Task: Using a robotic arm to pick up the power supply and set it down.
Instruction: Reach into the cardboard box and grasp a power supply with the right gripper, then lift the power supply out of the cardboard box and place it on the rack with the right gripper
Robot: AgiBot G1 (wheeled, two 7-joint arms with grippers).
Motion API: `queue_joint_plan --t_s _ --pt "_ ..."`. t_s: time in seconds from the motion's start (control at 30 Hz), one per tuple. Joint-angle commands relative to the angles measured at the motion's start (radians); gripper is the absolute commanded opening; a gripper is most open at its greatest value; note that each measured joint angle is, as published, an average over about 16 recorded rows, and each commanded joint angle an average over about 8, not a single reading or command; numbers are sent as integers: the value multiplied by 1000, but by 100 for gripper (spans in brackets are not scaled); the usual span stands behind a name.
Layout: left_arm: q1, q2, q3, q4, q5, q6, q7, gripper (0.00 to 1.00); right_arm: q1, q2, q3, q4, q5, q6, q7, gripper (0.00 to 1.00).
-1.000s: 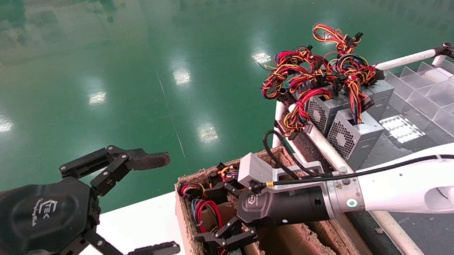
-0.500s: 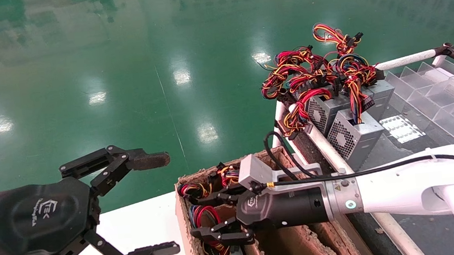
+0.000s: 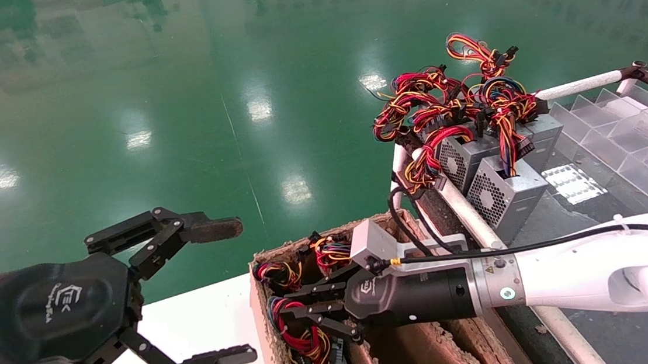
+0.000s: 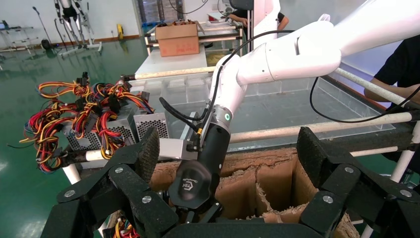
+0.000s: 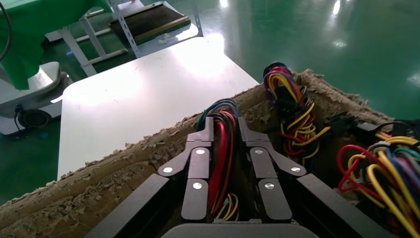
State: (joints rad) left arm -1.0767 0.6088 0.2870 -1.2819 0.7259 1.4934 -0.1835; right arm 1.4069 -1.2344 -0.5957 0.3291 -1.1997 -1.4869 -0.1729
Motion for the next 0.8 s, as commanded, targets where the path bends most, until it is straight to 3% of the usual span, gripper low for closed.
queue_joint_plan --t_s 0.03,0.47,0.8 --pt "0 0 0 0 0 0 0 100 4 -1 1 -12 1 -3 -9 0" --pt "0 0 1 0 -1 0 1 100 -1 25 20 -13 28 -28 -50 0" --pt "0 -1 2 0 -1 -1 1 100 -18 122 74 130 124 -76 13 0"
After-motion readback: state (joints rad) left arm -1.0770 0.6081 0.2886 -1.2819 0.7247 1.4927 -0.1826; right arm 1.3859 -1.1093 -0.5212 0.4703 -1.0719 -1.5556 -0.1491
